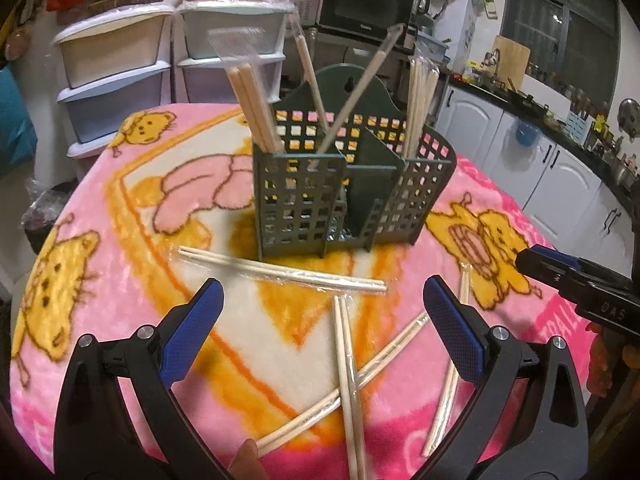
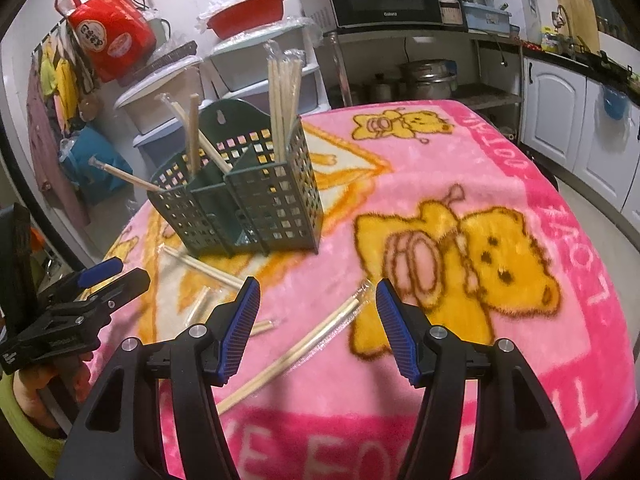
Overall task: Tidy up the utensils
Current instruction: 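Close the right gripper on a wrapped chopstick while the left gripper grasps another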
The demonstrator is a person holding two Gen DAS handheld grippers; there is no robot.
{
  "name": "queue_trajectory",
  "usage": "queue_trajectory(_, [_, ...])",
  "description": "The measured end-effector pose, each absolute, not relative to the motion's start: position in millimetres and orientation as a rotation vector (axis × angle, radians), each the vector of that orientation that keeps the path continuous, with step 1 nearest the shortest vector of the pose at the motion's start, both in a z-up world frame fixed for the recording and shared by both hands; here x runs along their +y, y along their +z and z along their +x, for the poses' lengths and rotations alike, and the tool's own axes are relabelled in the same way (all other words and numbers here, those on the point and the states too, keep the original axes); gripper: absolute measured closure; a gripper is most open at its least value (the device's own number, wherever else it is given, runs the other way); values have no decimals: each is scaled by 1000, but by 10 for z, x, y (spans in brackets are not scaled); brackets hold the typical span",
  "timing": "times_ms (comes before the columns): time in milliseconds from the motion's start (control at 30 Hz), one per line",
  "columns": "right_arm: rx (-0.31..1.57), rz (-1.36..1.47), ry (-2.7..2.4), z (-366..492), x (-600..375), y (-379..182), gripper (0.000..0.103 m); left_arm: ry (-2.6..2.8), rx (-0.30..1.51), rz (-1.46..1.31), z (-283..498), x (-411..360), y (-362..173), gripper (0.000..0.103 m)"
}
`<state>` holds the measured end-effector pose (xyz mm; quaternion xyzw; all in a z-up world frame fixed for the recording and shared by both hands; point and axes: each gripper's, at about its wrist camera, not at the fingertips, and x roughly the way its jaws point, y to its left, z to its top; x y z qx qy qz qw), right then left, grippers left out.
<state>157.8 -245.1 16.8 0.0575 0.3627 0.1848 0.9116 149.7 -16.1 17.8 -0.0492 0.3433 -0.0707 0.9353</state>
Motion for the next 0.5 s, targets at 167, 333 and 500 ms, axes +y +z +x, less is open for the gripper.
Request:
queue_trajectory(167, [779, 129, 370, 1637, -2468, 70, 45, -165, 741, -102, 1559, -205, 69, 11])
queue_trajectory(333, [826, 147, 351, 1730, -2493, -75, 45, -176, 782, -109, 1622, -228, -37, 11])
queue_trajectory(500, [861, 169, 347, 1827, -2518, -192, 46, -187, 825, -123, 1711, -228, -150, 11])
